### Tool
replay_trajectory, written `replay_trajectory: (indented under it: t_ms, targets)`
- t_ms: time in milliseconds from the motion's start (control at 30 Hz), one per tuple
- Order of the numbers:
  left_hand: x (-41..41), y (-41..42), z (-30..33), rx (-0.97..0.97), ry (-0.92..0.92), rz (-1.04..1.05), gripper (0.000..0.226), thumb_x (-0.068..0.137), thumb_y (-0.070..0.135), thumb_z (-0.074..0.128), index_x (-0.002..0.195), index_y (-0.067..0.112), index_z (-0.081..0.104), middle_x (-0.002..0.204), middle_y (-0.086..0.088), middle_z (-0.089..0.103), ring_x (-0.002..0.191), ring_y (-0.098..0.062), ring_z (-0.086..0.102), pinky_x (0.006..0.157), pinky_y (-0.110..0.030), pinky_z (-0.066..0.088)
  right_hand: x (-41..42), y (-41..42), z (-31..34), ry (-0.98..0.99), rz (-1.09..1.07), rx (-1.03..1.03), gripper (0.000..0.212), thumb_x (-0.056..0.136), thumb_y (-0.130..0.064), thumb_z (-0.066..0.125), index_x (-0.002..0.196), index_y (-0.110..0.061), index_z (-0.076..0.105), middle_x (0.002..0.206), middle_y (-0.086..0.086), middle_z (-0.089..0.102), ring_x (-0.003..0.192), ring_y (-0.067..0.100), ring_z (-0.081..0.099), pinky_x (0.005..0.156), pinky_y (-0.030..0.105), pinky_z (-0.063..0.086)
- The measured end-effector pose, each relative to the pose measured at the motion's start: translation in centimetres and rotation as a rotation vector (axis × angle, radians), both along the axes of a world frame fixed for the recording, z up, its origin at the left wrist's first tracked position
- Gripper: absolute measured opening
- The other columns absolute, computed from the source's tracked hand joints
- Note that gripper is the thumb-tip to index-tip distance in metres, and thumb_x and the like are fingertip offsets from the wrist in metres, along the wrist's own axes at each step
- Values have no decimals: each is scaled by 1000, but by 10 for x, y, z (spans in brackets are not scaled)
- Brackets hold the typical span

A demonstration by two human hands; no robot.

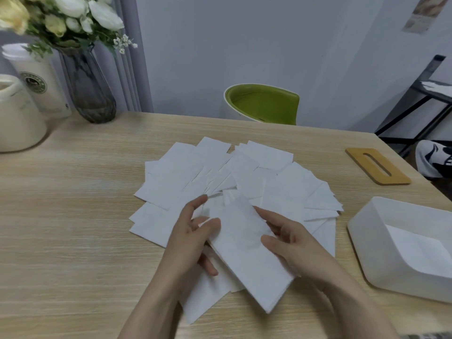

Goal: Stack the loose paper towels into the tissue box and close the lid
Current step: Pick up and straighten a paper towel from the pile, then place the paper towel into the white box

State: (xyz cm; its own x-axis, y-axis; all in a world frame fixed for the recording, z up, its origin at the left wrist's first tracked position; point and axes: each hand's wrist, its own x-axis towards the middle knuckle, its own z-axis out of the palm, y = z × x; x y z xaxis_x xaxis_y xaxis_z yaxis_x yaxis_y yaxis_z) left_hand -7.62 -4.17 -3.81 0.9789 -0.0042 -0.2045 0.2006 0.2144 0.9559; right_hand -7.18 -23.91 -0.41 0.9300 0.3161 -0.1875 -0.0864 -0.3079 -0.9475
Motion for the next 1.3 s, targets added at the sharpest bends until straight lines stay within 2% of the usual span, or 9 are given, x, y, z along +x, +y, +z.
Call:
replay_trajectory:
  t_ms: [67, 167, 233, 400, 500, 633, 867, 1167, 1300]
  targets:
    - [0, 4, 6, 19, -30, -102, 53, 71, 15, 68, 116, 44, 63, 74, 8, 68, 55, -15, 62, 34, -24, 43, 2, -6, 6, 27, 27, 29, 52, 92, 10, 49, 126, -29, 56, 114, -4, 70, 106, 9, 65, 84, 20, 50]
    - [-2, 0, 8, -18, -61, -139, 50, 69, 10, 62, 110, 36, 71, 90, -5, 70, 56, -19, 64, 33, -22, 41, 6, -13, 7, 2, -63, 48, 47, 90, 4, 57, 124, -28, 61, 100, 12, 67, 88, 24, 63, 81, 32, 49]
    - [-3, -4, 6, -25, -65, -79, 46, 76, 3, 63, 110, 34, 72, 94, -12, 69, 56, -19, 64, 33, -23, 41, 5, -17, 5, 3, -134, 99, 43, 87, -1, 63, 120, -28, 65, 93, 9, 65, 82, 25, 61, 77, 33, 49]
    - [-4, -11, 1, -33, -74, 97, 53, 87, -6, 56, 108, 40, 71, 95, -11, 68, 57, -24, 64, 36, -27, 45, -7, -24, -5, -9, -299, 262, 40, 81, -5, 69, 113, -28, 69, 86, -4, 73, 81, 9, 69, 68, 13, 51]
    - [-4, -14, 4, -46, -62, 201, 54, 89, -5, 54, 108, 43, 69, 105, -14, 66, 57, -32, 65, 40, -31, 49, -15, -24, -13, -82, -410, 260, 37, 79, -3, 70, 107, -28, 73, 63, -17, 54, 58, 0, 53, 62, 8, 44]
    - [-5, -23, 12, -75, -106, 231, 55, 91, -3, 55, 108, 48, 68, 110, -13, 62, 58, -26, 67, 43, -31, 53, -23, -22, -12, -162, -450, 210, 34, 81, -2, 70, 101, -29, 76, 63, -14, 46, 59, 3, 46, 63, 11, 45]
    - [-3, -43, 29, -26, -119, 91, 43, 87, 1, 64, 109, 38, 71, 73, 18, 62, 53, -19, 64, 34, -22, 38, -28, -52, 18, -331, -558, -24, 27, 81, -9, 70, 86, -35, 75, 59, -17, 47, 57, 8, 39, 53, 10, 33]
    - [13, -112, 52, 41, -148, -89, 25, 83, 10, 70, 91, 33, 76, 78, 13, 58, 39, -12, 39, 38, -14, 29, -48, -128, 44, -406, -713, -118, 29, 81, -11, 71, 88, -39, 75, 63, -13, 52, 59, 8, 46, 54, 9, 37]
    - [20, -161, 57, 94, -170, -229, 20, 81, 11, 73, 88, 29, 77, 73, 16, 59, 41, 1, 44, 41, -8, 29, -59, -175, 45, -363, -789, -141, 26, 82, -11, 70, 92, -34, 76, 67, -8, 51, 65, 10, 48, 70, 24, 43]
